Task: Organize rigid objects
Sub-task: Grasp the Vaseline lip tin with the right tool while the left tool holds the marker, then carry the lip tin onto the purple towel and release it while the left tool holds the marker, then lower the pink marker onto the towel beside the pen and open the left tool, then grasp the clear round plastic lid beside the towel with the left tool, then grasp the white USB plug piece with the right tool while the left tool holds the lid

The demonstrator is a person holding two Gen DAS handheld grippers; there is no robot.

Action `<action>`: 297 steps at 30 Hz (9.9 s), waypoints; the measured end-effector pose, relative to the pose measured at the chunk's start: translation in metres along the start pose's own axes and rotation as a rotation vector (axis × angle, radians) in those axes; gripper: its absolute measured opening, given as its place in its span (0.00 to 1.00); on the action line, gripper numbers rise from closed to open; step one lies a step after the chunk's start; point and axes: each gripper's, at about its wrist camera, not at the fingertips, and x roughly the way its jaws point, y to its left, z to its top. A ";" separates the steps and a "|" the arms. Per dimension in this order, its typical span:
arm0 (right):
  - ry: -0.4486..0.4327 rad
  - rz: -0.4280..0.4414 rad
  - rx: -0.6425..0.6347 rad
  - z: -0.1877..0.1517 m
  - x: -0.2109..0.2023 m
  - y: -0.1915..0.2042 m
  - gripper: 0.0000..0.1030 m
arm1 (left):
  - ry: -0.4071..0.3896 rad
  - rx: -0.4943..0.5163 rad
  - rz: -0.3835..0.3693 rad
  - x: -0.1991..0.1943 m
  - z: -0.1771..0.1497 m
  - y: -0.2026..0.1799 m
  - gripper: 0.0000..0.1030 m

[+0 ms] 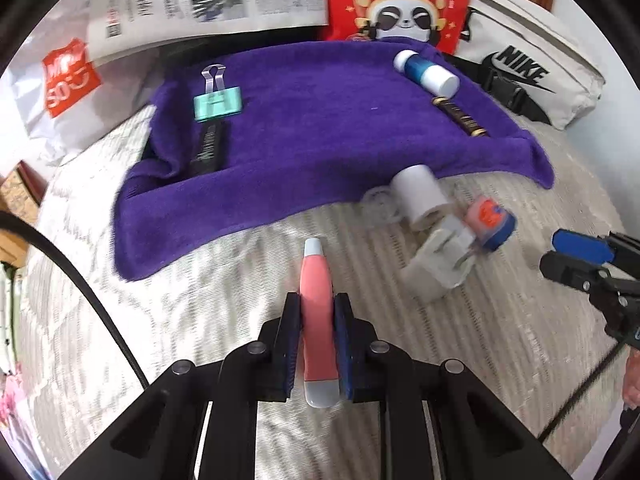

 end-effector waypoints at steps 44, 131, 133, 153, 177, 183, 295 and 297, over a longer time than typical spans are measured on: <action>-0.137 -0.120 -0.151 0.006 0.040 0.036 0.36 | -0.113 -0.055 -0.024 -0.012 -0.022 0.023 0.17; -0.217 -0.095 -0.083 0.094 -0.008 0.011 0.36 | -0.185 -0.119 -0.046 -0.037 0.063 0.064 0.16; -0.208 -0.087 -0.080 0.103 0.001 0.010 0.36 | -0.184 -0.129 -0.065 -0.034 0.065 0.067 0.16; -0.025 -0.177 -0.105 0.203 0.121 0.007 0.36 | -0.168 -0.136 -0.072 -0.020 0.061 0.091 0.16; 0.051 -0.149 -0.156 0.179 0.107 0.013 0.48 | -0.140 -0.158 -0.121 -0.014 0.059 0.093 0.16; -0.001 -0.087 -0.123 0.139 0.063 0.010 0.48 | -0.142 -0.208 -0.172 -0.007 0.066 0.094 0.16; -0.054 -0.013 -0.060 0.020 0.011 0.036 0.49 | -0.052 0.011 -0.059 0.008 0.002 0.046 0.25; -0.058 -0.007 -0.071 0.023 0.013 0.039 0.49 | -0.053 0.023 -0.044 0.009 0.002 0.044 0.25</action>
